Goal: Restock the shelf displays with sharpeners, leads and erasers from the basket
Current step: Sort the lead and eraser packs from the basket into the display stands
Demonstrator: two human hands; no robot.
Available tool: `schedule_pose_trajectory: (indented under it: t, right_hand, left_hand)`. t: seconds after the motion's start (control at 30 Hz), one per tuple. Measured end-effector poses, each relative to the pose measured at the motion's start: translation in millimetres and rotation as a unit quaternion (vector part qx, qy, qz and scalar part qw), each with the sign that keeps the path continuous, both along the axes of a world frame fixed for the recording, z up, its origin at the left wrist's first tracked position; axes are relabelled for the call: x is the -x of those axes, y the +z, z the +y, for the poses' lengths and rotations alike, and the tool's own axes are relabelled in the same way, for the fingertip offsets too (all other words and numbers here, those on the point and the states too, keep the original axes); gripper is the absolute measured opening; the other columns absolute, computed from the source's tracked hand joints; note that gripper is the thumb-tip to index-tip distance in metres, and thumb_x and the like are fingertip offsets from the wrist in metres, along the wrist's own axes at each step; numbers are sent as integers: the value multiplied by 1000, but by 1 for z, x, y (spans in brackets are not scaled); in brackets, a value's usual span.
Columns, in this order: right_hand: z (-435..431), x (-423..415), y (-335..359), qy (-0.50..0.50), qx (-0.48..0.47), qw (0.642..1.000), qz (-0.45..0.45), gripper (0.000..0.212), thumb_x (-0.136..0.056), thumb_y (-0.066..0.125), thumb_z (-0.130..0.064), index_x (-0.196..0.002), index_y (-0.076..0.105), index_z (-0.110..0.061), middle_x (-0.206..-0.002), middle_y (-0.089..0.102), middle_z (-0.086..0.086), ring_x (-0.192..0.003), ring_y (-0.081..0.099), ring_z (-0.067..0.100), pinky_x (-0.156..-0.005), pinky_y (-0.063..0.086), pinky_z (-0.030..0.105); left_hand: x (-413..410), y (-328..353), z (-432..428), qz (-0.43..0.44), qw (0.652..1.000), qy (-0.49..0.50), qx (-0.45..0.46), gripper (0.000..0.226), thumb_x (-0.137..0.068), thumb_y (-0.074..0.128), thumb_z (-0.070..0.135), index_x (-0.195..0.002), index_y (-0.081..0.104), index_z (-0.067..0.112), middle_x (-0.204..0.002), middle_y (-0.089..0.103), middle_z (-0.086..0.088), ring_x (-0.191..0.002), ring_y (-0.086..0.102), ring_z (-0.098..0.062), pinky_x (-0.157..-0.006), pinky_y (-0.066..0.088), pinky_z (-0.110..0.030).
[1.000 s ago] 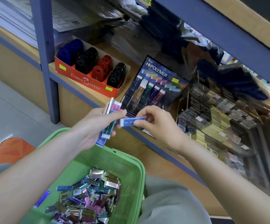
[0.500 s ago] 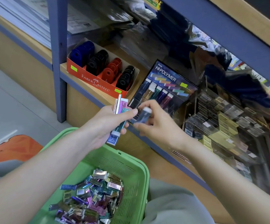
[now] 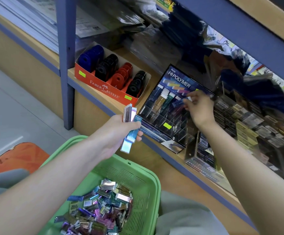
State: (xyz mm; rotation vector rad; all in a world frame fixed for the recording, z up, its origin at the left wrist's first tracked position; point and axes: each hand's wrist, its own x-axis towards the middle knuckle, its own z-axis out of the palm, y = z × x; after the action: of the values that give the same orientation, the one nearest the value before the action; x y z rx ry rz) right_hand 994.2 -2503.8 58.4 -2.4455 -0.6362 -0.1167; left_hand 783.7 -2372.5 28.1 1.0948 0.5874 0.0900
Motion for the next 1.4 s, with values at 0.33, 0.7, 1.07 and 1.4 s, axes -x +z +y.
schedule_pose_trajectory:
  t: [0.33,0.7,1.07,1.4]
  right_hand:
    - [14,-4,6,72,106,989,-78,13,-94,56,-7,-105,61,-6,-106,66,11,-89,59,18,-71,38,19]
    - [45,14,13,121,-36,983,-132,12,-94,56,-16,-101,65,-11,-97,63,6,-85,58,13,-72,42,15]
    - [69,7,8,132,125,978,-106,6,-86,69,-15,-91,66,-16,-85,62,-2,-83,59,15,-78,50,32]
    - [87,8,9,66,211,965,-140,14,-83,72,-24,-96,71,-19,-103,70,-1,-99,64,19,-75,43,27]
  left_hand:
    - [-5,0,-4,20,1000,10,17,27,-94,57,16,-117,54,4,-79,60,-10,-45,53,-6,-45,47,-14]
    - [-9,-5,1,16,998,45,50,35,-95,46,1,-130,44,-1,-102,59,-19,-66,57,-15,-48,51,-17]
    - [-6,1,4,-7,997,55,53,20,-92,57,7,-112,57,3,-95,61,-15,-59,58,-11,-48,50,-16]
    - [-3,0,10,-13,996,74,46,11,-92,59,11,-102,55,12,-97,64,-10,-67,61,-11,-54,54,-18]
